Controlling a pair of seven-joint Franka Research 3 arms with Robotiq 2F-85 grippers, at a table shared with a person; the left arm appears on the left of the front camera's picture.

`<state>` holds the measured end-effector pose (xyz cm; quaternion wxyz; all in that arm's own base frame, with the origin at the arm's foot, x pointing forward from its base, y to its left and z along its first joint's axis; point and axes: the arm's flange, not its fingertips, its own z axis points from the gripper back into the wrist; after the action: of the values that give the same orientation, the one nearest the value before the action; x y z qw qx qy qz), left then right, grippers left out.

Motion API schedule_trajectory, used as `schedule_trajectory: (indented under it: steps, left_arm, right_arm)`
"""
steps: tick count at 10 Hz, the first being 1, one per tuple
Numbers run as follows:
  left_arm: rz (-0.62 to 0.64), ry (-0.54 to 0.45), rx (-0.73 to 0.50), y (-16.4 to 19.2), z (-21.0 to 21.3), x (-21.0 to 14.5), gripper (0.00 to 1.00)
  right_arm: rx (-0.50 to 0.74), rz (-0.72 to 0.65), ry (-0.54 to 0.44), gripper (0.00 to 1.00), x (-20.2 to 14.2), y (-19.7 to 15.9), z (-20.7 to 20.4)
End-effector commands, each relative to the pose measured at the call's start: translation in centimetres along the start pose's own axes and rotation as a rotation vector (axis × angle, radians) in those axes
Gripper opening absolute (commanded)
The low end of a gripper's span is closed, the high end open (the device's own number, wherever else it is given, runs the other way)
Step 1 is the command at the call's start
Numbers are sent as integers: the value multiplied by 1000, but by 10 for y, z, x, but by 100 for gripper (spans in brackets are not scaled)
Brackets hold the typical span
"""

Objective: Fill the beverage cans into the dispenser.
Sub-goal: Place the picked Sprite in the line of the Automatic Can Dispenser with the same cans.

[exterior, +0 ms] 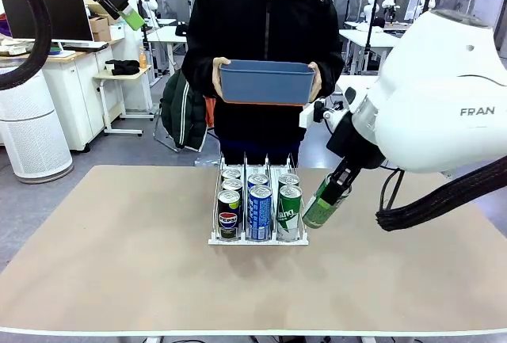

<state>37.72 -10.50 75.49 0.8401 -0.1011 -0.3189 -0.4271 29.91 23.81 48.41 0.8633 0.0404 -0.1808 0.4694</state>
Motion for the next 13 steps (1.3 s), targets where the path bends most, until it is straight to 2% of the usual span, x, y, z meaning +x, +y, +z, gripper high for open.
schedule_trajectory:
  steps: [1, 6, 7, 11, 13]
  left_arm:
    - [-1, 1, -3, 0, 0, -2, 100]
    - [-1, 1, -3, 0, 0, -2, 100]
    - [-1, 1, -3, 0, 0, -2, 100]
    - [-1, 1, -3, 0, 0, -2, 100]
    - [-1, 1, -3, 0, 0, -2, 100]
  right_arm:
    - [13, -24, -21, 58, 12, 5, -6]
    - [74, 11, -43, 58, 22, 4, -24]
    - [28, 13, 8, 58, 11, 5, -22]
    - [38, 16, 11, 58, 12, 5, -27]
    - [14, -8, -25, 58, 20, 0, -34]
